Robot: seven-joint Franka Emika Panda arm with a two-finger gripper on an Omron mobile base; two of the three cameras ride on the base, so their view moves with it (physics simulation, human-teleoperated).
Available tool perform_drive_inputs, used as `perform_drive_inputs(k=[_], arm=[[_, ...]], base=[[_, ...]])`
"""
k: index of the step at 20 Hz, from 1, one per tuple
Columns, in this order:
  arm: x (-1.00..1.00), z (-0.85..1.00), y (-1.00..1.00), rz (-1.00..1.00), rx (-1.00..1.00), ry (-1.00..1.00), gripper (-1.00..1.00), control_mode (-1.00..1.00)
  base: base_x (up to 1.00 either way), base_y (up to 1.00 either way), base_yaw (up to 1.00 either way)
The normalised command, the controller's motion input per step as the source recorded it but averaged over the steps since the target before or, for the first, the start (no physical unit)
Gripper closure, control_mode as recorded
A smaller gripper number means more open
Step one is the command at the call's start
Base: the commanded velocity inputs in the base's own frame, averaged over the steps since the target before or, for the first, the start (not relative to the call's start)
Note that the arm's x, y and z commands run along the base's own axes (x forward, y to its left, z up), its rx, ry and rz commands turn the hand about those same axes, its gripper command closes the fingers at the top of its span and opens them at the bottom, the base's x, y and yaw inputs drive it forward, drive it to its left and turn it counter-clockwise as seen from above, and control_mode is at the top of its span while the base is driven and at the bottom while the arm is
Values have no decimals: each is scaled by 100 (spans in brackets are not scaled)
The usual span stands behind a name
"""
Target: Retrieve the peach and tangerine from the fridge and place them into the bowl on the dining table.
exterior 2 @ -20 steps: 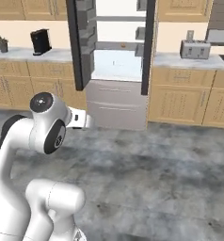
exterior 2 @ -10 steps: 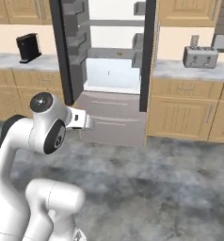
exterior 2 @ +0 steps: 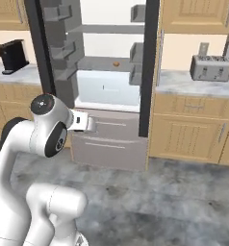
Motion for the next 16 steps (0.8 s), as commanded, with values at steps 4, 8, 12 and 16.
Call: perform_drive_inputs(k=[4,8,12,16], arm=[[0,0,0,0,0,0,-100,100],[0,0,0,0,0,0,-100,100],[0,0,0,0,0,0,-100,100],[0,0,0,0,0,0,-100,100]], base=[[99,16,0],[100,17,0],[94,18,0],[84,19,0]])
